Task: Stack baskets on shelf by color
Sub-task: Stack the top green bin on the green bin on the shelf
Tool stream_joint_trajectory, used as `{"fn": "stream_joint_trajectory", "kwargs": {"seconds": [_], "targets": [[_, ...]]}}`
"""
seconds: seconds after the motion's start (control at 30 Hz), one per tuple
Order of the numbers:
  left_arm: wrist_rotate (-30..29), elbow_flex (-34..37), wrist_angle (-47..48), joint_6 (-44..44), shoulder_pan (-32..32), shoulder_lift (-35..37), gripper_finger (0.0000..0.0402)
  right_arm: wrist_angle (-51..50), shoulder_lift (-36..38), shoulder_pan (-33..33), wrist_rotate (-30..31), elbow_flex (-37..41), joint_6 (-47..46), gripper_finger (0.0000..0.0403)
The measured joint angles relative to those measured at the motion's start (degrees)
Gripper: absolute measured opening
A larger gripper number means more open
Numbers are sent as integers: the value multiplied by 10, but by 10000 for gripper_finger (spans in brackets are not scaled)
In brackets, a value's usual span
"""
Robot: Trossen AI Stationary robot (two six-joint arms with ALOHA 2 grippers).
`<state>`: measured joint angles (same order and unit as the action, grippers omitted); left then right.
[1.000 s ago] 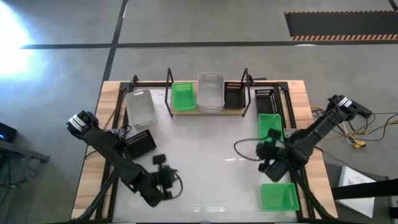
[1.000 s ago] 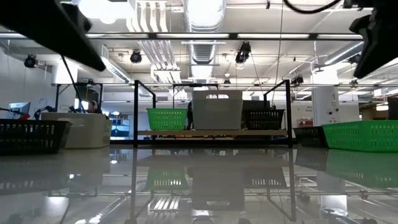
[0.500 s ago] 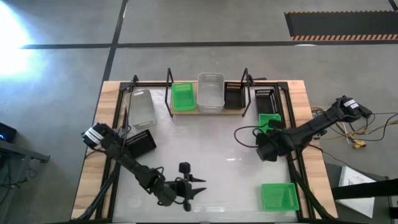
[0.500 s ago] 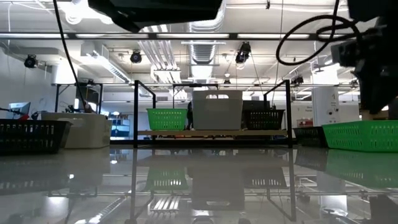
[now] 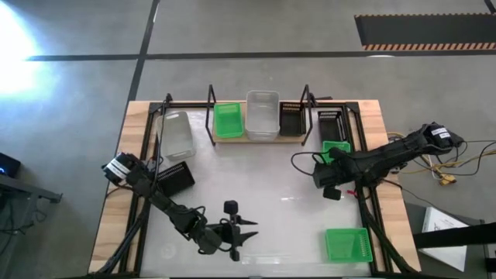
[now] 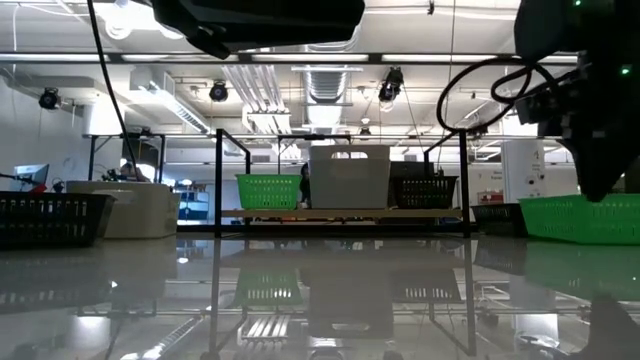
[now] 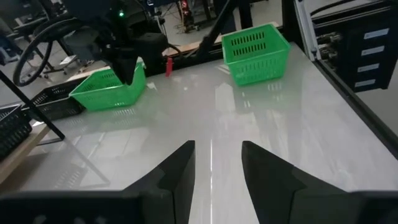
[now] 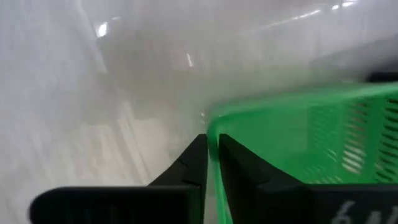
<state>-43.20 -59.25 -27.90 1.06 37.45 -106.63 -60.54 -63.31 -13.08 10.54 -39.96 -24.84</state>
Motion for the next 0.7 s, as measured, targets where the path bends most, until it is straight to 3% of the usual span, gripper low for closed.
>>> {"fn": "stream_joint_trajectory", "kwargs": {"seconds": [0.33, 0.53, 0.7], "targets": [[0, 1, 1, 0, 1, 2, 116, 153, -84, -20, -46, -29, 56, 11], [0, 1, 12, 0, 4, 17, 116, 239, -167, -39, -50, -124, 93, 9], [-15, 1, 62, 1, 19, 46, 116, 267, -278, -39, -49, -233, 161, 9]]}}
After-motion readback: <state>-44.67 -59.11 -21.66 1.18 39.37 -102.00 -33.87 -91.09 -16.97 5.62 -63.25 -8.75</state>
